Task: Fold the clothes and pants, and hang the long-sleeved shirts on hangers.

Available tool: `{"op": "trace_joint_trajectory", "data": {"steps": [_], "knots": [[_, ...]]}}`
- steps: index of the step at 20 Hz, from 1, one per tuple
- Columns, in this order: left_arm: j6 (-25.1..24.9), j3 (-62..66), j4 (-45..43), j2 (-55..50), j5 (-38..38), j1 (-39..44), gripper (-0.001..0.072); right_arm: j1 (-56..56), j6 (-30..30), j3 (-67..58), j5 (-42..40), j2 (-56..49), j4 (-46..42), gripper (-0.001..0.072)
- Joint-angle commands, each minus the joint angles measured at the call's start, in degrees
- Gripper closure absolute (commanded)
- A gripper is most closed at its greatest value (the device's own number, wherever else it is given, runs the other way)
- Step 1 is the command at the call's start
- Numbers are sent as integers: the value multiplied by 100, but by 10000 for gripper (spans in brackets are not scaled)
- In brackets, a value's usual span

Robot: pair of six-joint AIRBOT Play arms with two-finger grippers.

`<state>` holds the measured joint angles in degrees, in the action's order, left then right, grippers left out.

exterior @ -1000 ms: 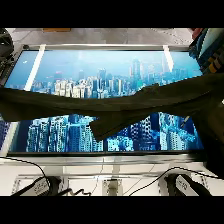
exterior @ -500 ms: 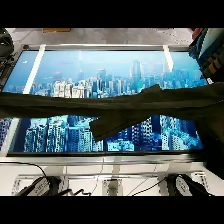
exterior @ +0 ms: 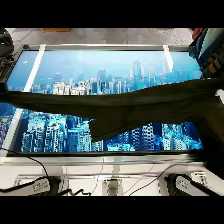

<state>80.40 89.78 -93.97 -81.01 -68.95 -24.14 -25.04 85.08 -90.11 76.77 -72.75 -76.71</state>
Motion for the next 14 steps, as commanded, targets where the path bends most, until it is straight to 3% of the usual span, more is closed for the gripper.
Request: {"op": "trace_joint_trajectory", "data": {"steps": [1,3,7,9,11,14], "knots": [[26,2,11,-870,968,337,694,540,42,0,-763,-1462,306,679],[195,2,7,-1139,1980,553,694,872,238,0,-1958,-2011,326,679],[1626,2,9,-1386,4441,695,694,1305,1528,0,-5204,-2507,470,678],[2177,2,9,-1510,5171,643,695,1414,2111,0,-6529,-2673,483,679],[2406,2,11,-1707,5359,625,693,1427,2629,0,-6992,-2870,516,678],[2426,2,11,-1956,5355,656,691,1425,2802,0,-6994,-3112,603,677]]}}
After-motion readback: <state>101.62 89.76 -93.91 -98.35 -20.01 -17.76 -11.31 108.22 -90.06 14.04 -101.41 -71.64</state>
